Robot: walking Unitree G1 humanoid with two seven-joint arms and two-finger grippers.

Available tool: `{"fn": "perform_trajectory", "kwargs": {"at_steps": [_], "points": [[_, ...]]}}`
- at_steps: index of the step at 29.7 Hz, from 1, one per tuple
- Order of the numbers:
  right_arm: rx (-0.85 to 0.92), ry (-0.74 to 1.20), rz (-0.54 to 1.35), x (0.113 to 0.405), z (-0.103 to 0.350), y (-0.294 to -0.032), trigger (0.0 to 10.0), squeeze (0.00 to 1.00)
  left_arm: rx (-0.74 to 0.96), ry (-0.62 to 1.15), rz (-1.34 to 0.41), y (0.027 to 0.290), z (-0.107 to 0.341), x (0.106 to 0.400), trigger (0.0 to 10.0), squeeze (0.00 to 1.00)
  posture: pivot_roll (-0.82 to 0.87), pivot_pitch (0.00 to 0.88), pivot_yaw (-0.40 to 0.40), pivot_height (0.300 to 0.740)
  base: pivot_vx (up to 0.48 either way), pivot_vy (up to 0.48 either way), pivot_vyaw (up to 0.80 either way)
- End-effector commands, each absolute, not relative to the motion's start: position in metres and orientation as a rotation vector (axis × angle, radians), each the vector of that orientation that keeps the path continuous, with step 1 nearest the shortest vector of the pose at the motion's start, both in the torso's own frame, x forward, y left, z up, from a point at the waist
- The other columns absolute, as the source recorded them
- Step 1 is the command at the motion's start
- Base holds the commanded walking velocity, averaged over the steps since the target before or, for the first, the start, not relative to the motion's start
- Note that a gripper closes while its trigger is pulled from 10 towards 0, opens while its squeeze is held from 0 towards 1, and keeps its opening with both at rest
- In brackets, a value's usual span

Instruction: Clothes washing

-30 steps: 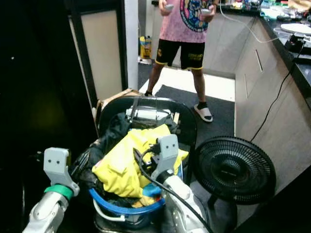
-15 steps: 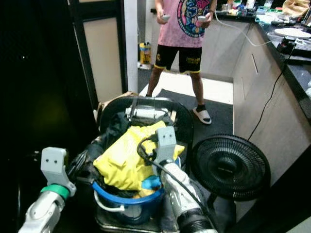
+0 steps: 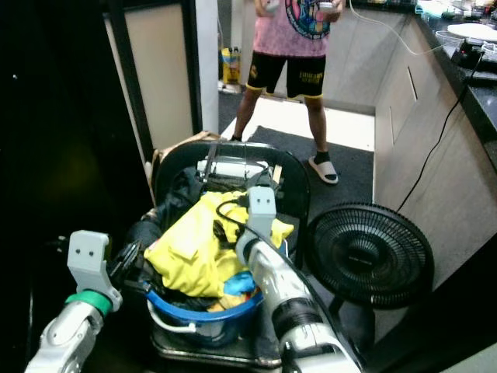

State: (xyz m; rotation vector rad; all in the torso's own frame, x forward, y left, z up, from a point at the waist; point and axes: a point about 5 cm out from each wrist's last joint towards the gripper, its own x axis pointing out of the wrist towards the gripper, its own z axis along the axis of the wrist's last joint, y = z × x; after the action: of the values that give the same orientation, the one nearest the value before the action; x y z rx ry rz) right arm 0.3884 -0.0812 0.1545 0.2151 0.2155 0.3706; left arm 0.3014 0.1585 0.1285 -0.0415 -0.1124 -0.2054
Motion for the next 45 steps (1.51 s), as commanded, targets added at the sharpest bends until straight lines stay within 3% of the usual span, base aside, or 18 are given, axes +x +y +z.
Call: {"fn": "perform_trajectory", "kwargs": {"at_steps": [1, 2, 4, 5, 6, 7, 24, 37, 40, 44, 45], "points": [[0.209, 0.278, 0.418, 0.384, 0.143, -0.07, 10.0, 1.0, -0.03, -0.088, -0.212, 0.16, 0.124, 0.296, 10.0, 0.0, 0.01, 0.183, 0.073, 0.74, 0.0, 0.0, 0.0], [0.192, 0.296, 0.441, 0.38, 0.139, -0.064, 10.0, 0.27, -0.028, -0.085, -0.213, 0.159, 0.124, 0.295, 10.0, 0.0, 0.01, 0.186, 0.071, 0.74, 0.0, 0.0, 0.0], [0.183, 0.309, 0.456, 0.378, 0.135, -0.06, 10.0, 0.27, -0.026, -0.083, -0.214, 0.159, 0.124, 0.294, 10.0, 0.0, 0.02, 0.187, 0.071, 0.74, 0.0, 0.0, 0.0], [0.184, 0.315, 0.476, 0.376, 0.133, -0.056, 10.0, 0.0, -0.025, -0.081, -0.214, 0.16, 0.123, 0.294, 10.0, 0.0, 0.02, 0.186, 0.071, 0.74, 0.0, 0.0, 0.0], [0.188, 0.315, 0.487, 0.375, 0.131, -0.054, 10.0, 0.0, -0.025, -0.079, -0.213, 0.16, 0.123, 0.293, 10.0, 0.0, 0.02, 0.186, 0.071, 0.74, 0.0, 0.0, 0.0], [0.203, 0.317, 0.496, 0.373, 0.13, -0.051, 0.0, 0.0, -0.023, -0.078, -0.215, 0.16, 0.123, 0.293, 10.0, 0.0, 0.02, 0.18, 0.075, 0.74, 0.0, 0.0, 0.0], [0.378, 0.293, 0.492, 0.364, 0.124, -0.051, 0.0, 0.0, -0.042, -0.068, -0.236, 0.154, 0.121, 0.291, 10.0, 0.0, 0.0, 0.115, 0.082, 0.74, 0.0, 0.0, 0.0], [0.496, 0.299, 0.441, 0.339, 0.107, -0.059, 0.0, 0.0, -0.085, -0.051, -0.167, 0.155, 0.109, 0.284, 10.0, 0.0, -0.01, 0.062, 0.081, 0.74, 0.0, 0.0, 0.0], [0.57, 0.154, 0.44, 0.34, 0.137, -0.07, 0.0, 0.0, -0.12, -0.116, -0.163, 0.156, 0.117, 0.284, 10.0, 0.0, -0.01, 0.052, 0.078, 0.74, 0.0, 0.0, 0.0], [0.599, 0.109, 0.437, 0.34, 0.148, -0.074, 0.0, 0.0, -0.118, -0.128, -0.171, 0.157, 0.119, 0.284, 10.0, 0.0, -0.01, 0.052, 0.078, 0.74, 0.0, 0.0, 0.0], [0.628, -0.001, 0.427, 0.344, 0.176, -0.084, 0.0, 0.0, -0.101, -0.158, -0.162, 0.161, 0.128, 0.287, 10.0, 0.0, -0.02, 0.043, 0.077, 0.74, 0.0, 0.0, 0.0]]}}
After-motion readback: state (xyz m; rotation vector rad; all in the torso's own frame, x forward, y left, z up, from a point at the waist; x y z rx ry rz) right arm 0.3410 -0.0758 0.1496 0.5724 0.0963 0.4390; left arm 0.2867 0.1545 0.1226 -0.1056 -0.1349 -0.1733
